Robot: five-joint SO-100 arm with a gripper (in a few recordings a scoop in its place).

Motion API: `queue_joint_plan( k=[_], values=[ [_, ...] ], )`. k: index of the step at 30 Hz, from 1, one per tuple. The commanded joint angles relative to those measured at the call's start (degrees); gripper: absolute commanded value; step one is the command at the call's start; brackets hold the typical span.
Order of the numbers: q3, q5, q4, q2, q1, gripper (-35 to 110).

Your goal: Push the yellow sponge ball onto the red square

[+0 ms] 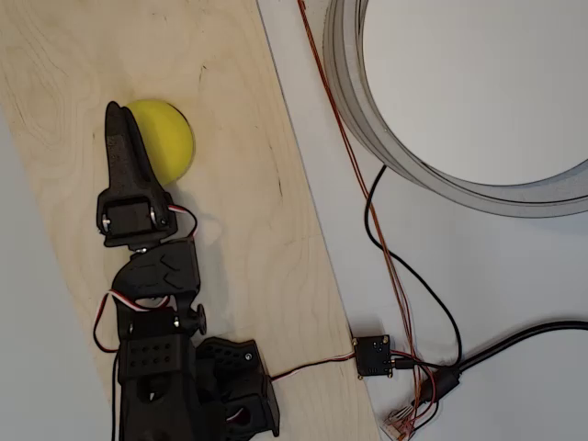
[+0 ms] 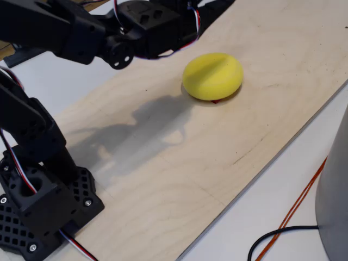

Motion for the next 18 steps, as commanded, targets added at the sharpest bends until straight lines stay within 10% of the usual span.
queue_joint_plan(
  k=[1,18],
  values=[
    [1.05,-0.79,3.69,11.25,-1.76,18],
    [-2.20,-0.26,9.93,19.16,-1.05,38]
  ],
)
